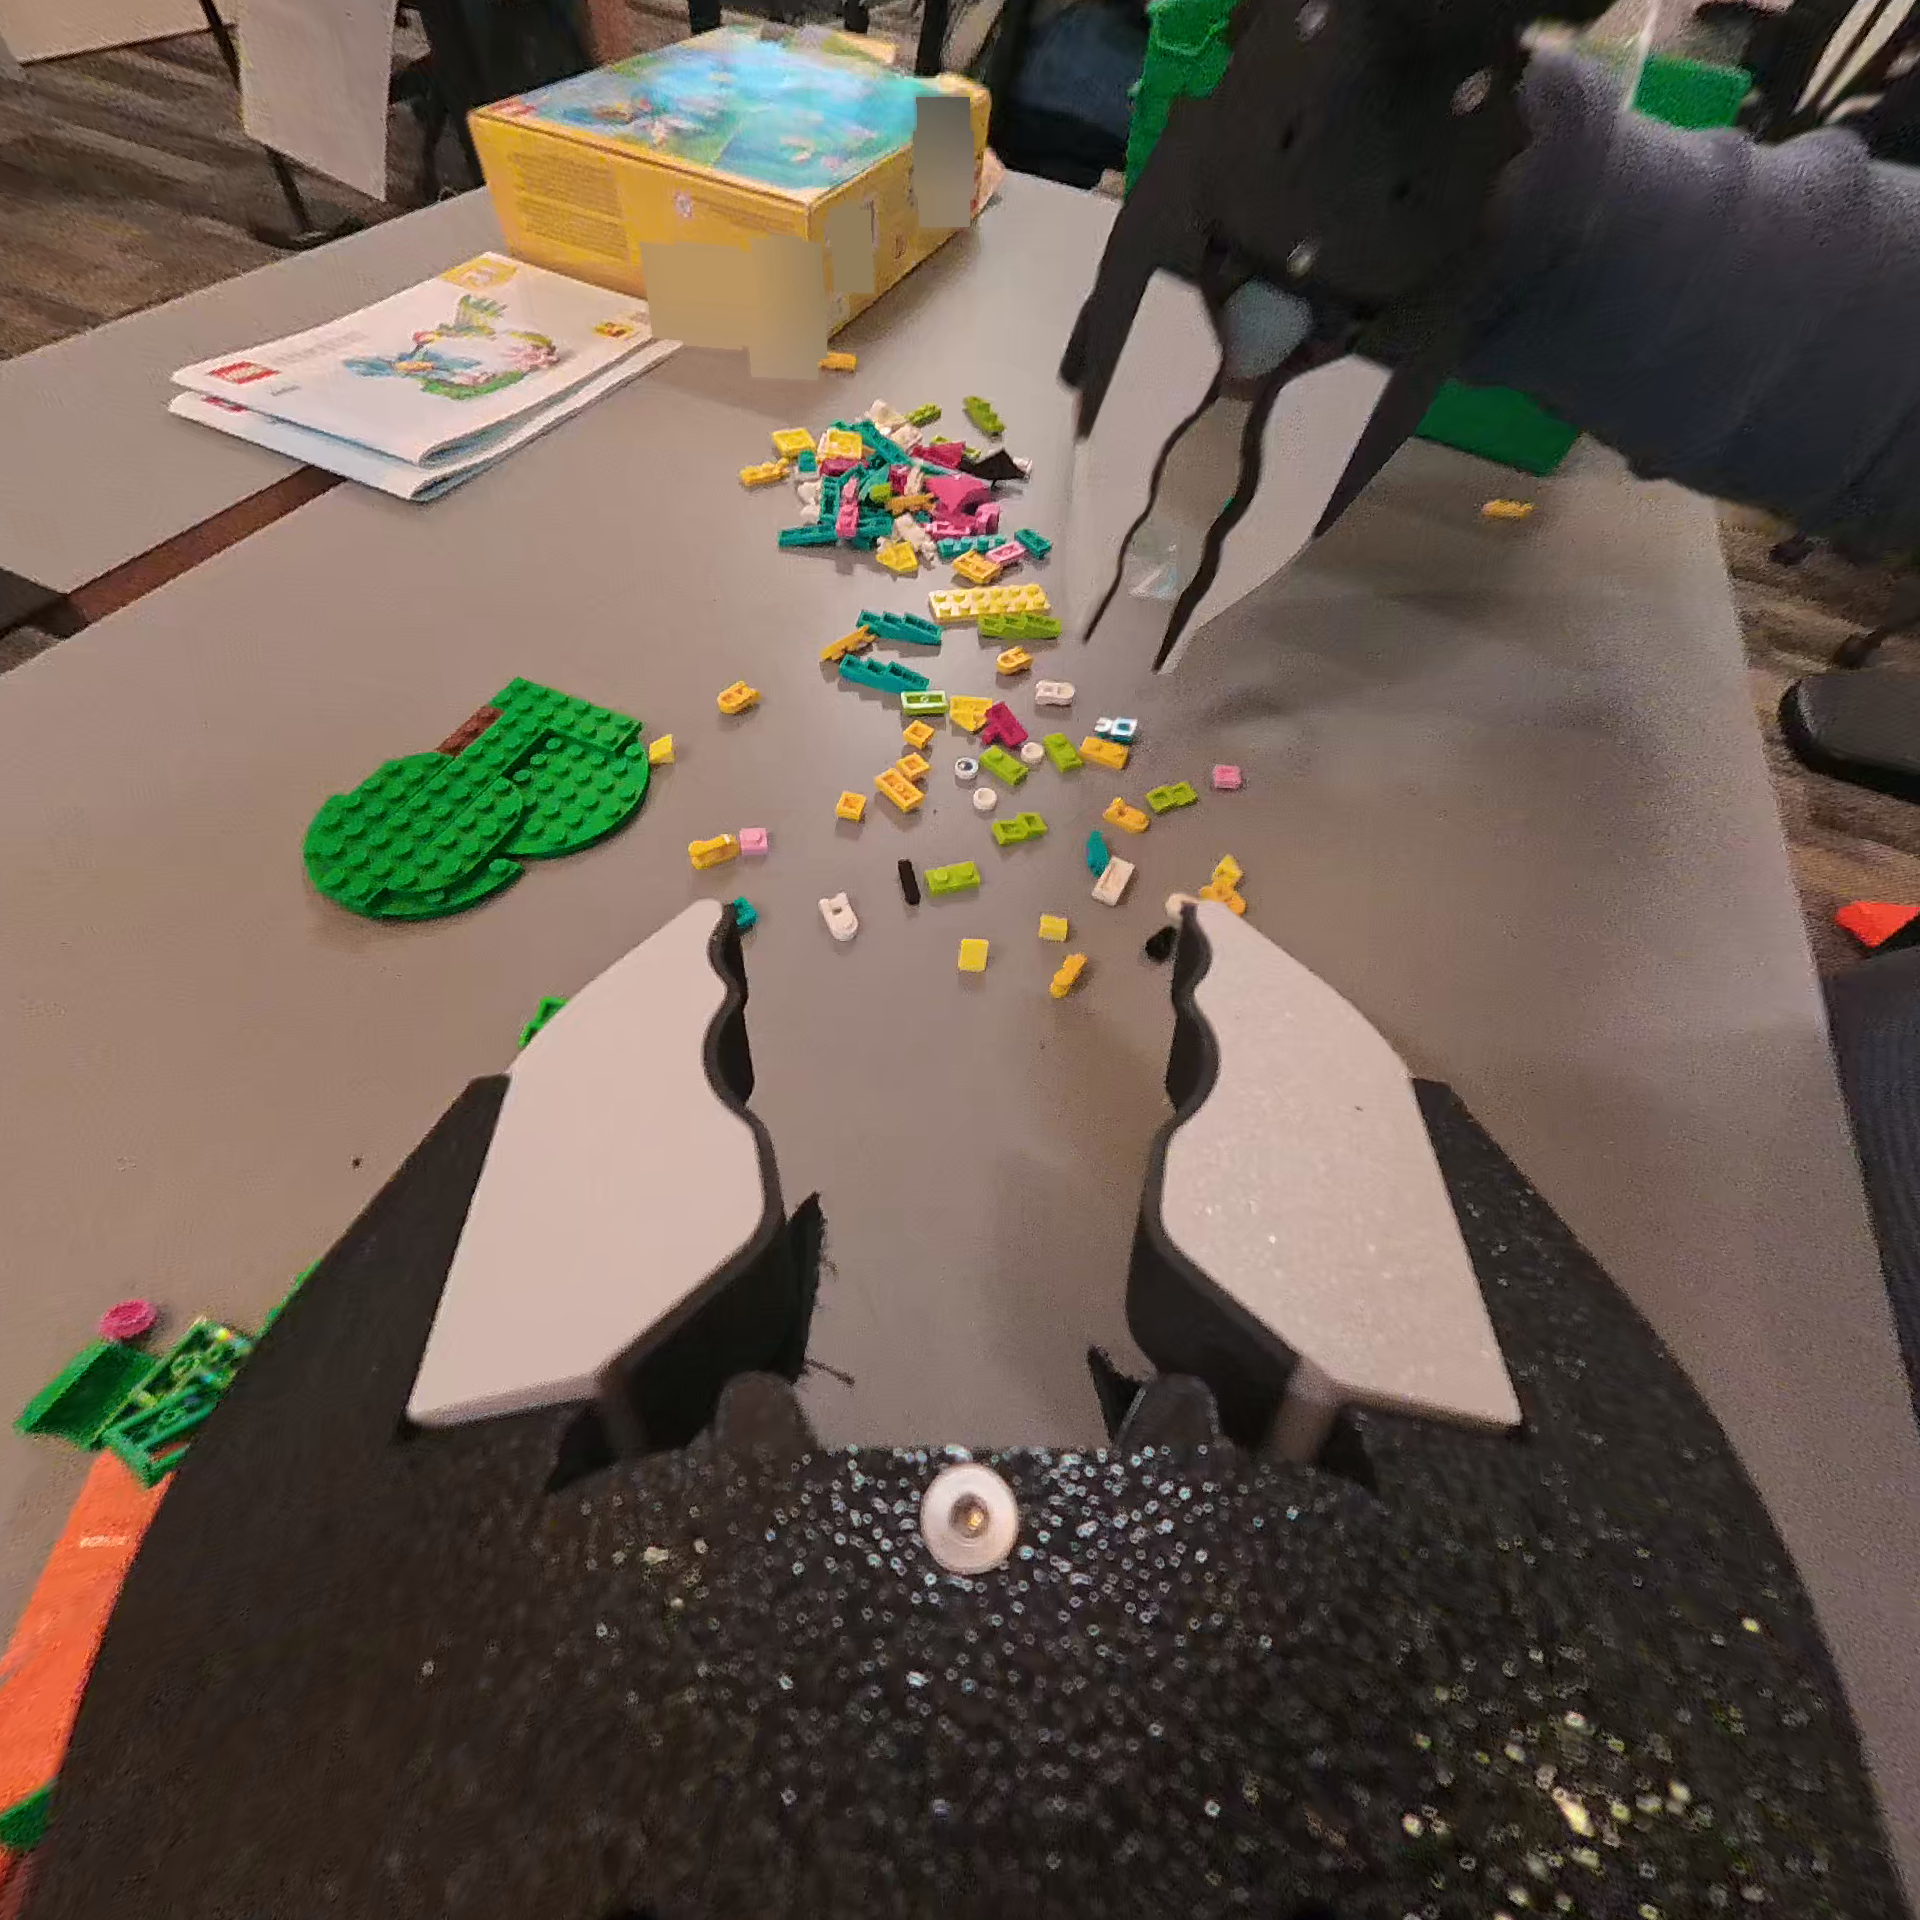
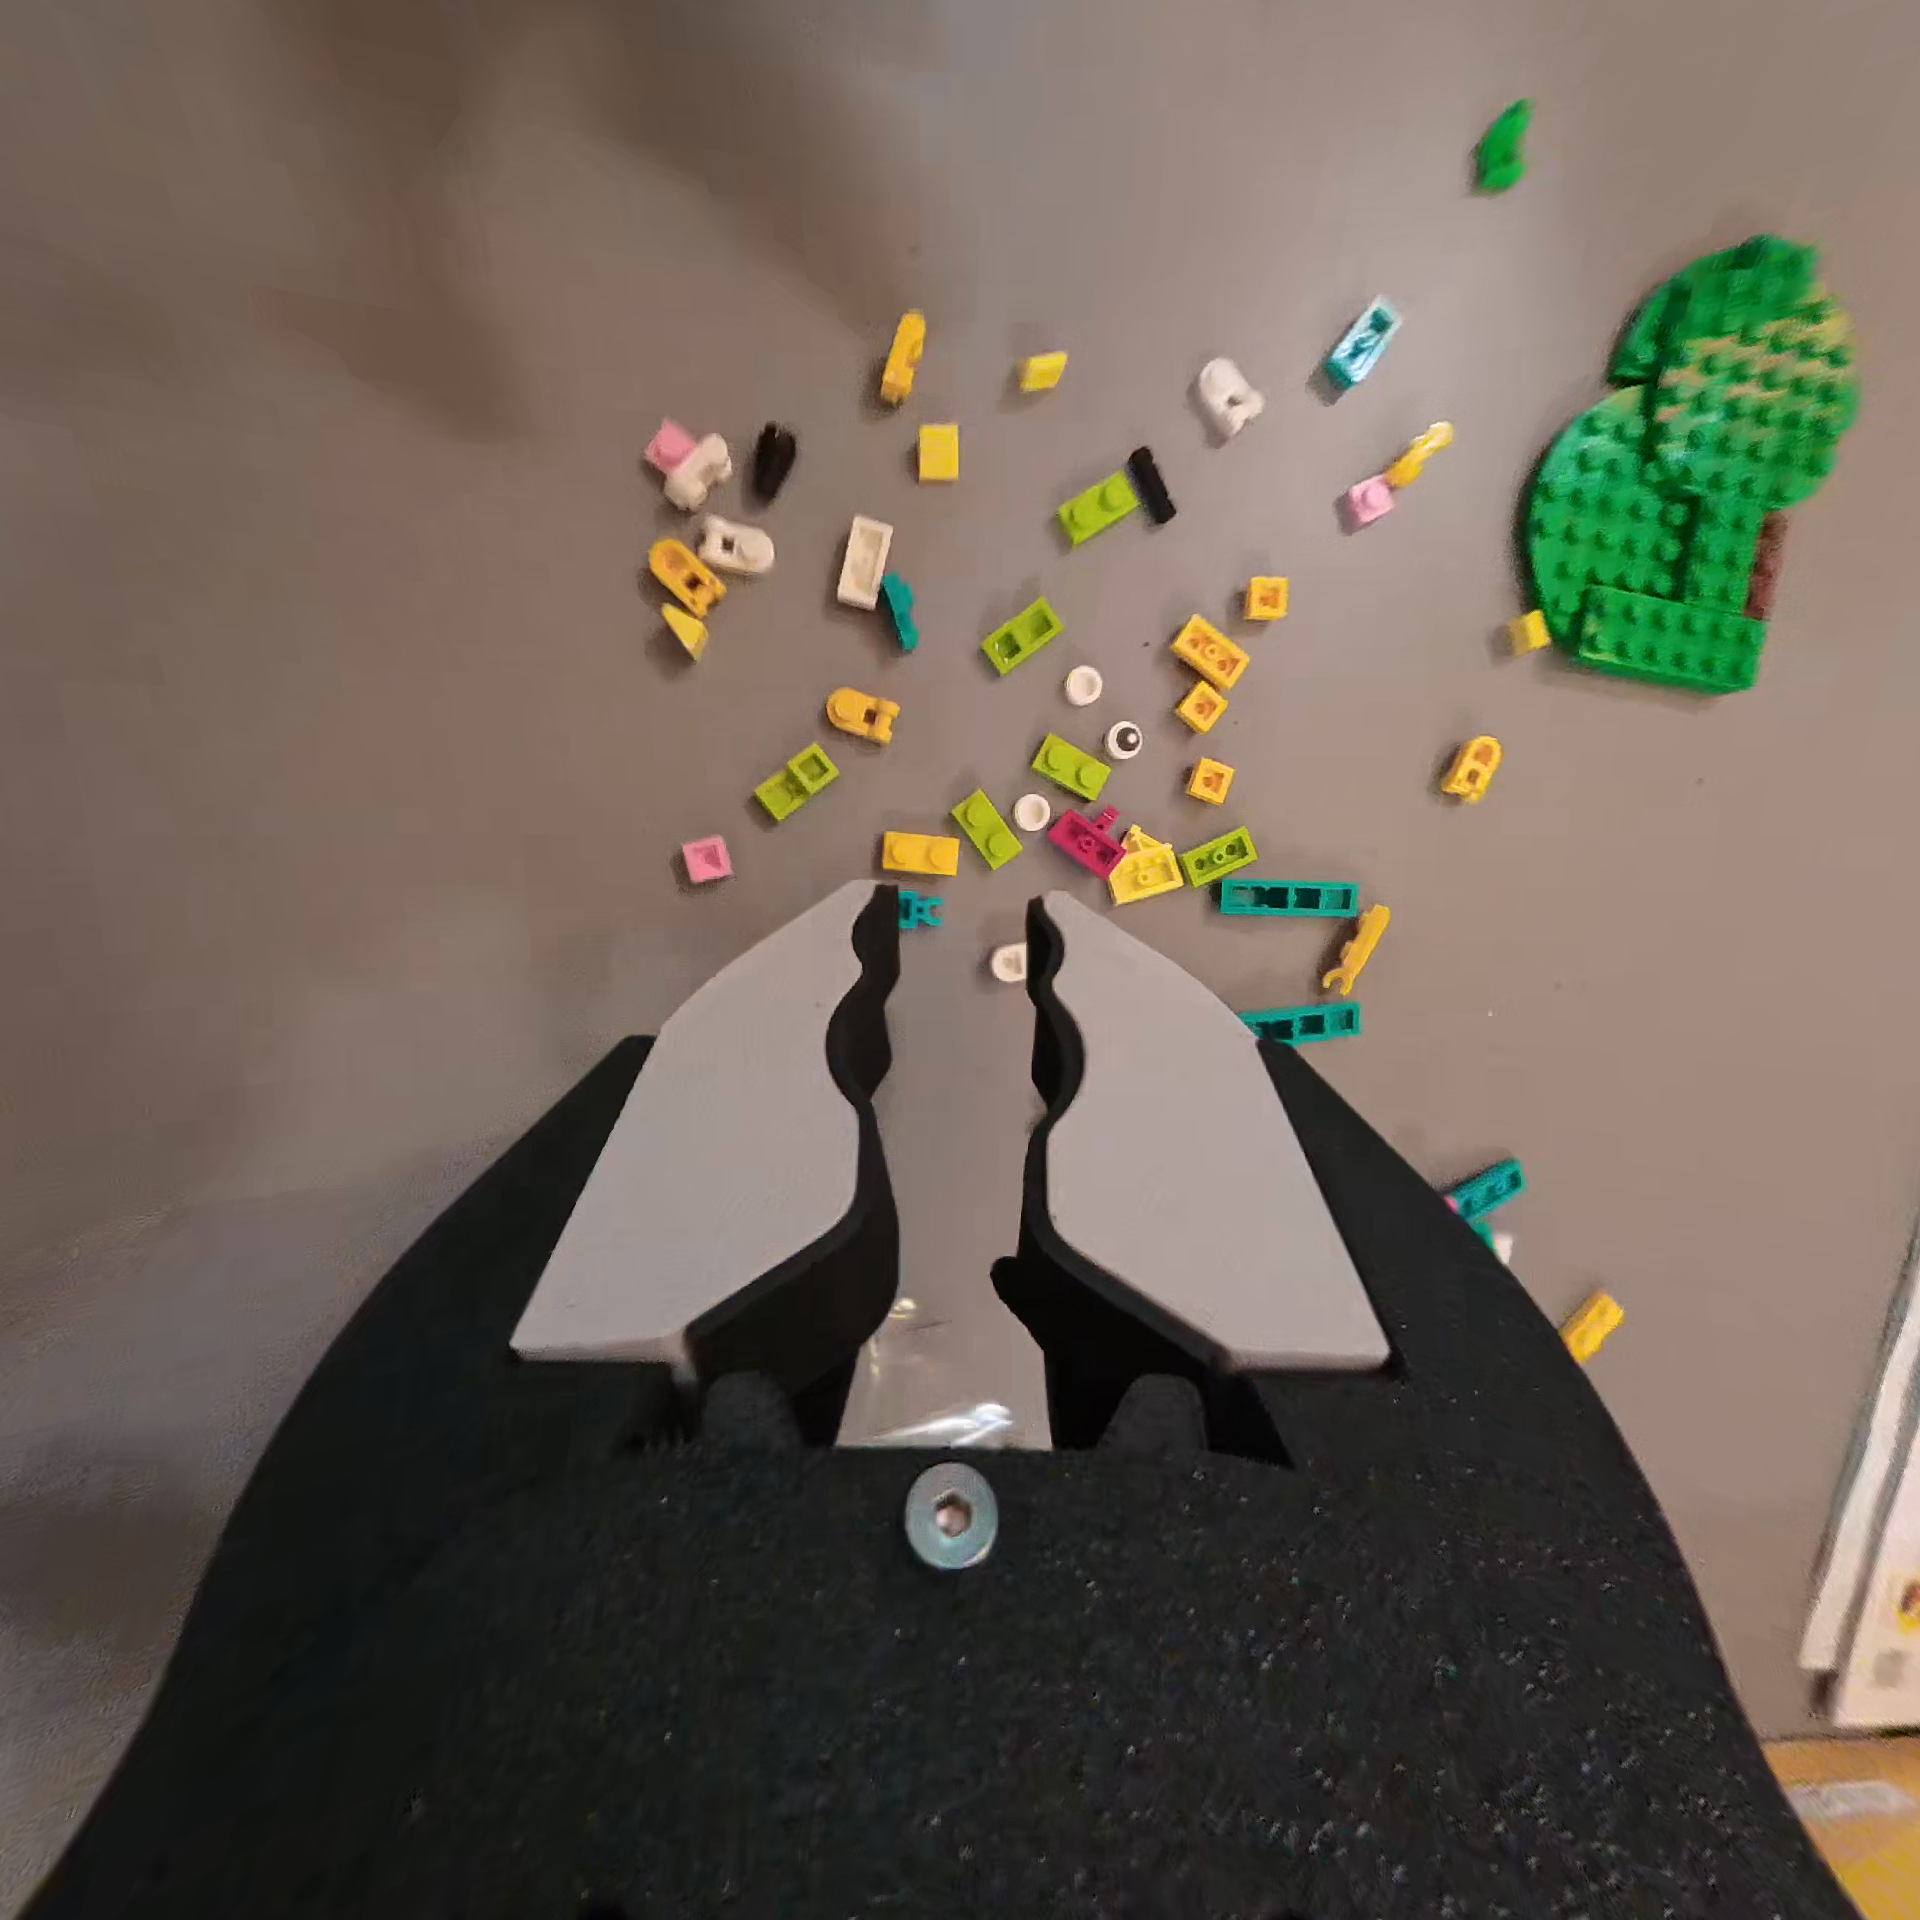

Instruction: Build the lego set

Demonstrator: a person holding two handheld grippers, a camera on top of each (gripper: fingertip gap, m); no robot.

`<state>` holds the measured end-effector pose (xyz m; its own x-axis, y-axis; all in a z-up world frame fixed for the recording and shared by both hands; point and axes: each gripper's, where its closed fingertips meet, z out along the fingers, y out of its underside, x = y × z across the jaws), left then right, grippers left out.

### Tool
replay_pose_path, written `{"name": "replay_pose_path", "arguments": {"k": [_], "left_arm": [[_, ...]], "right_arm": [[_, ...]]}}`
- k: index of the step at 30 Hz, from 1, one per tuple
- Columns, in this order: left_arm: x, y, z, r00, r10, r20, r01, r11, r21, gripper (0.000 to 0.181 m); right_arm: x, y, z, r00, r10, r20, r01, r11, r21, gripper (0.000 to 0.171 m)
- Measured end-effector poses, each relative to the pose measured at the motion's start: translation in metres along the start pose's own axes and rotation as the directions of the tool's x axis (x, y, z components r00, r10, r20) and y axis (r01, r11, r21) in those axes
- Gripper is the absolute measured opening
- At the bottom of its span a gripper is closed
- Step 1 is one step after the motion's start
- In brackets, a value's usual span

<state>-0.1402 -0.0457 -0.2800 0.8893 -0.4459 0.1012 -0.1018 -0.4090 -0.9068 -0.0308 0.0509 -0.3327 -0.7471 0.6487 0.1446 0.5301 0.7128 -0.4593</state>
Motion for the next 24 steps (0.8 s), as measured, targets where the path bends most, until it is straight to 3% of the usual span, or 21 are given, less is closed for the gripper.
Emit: {"name": "replay_pose_path", "arguments": {"k": [6, 12, 17, 24], "left_arm": [[0.0, 0.004, -0.006, 0.998, -0.043, -0.052, 0.046, 0.997, 0.054, 0.079], [-0.004, 0.007, -0.012, 0.994, -0.082, -0.075, 0.088, 0.994, 0.071, 0.079], [-0.002, 0.011, -0.01, 0.992, -0.094, -0.09, 0.099, 0.994, 0.048, 0.08], [0.006, 0.015, -0.005, 0.992, -0.069, -0.108, 0.07, 0.997, 0.01, 0.08]], "right_arm": [[0.017, 0.003, 0.011, 0.979, -0.178, 0.103, 0.189, 0.976, -0.108, 0.014], [0.025, -0.011, 0.025, 0.921, -0.325, 0.213, 0.35, 0.932, -0.095, 0.009], [0.021, 0.001, 0.035, 0.922, -0.24, 0.305, 0.31, 0.928, -0.206, 0.017], [0.025, -0.001, 0.036, 0.932, -0.167, 0.322, 0.217, 0.968, -0.124, 0.017]]}}
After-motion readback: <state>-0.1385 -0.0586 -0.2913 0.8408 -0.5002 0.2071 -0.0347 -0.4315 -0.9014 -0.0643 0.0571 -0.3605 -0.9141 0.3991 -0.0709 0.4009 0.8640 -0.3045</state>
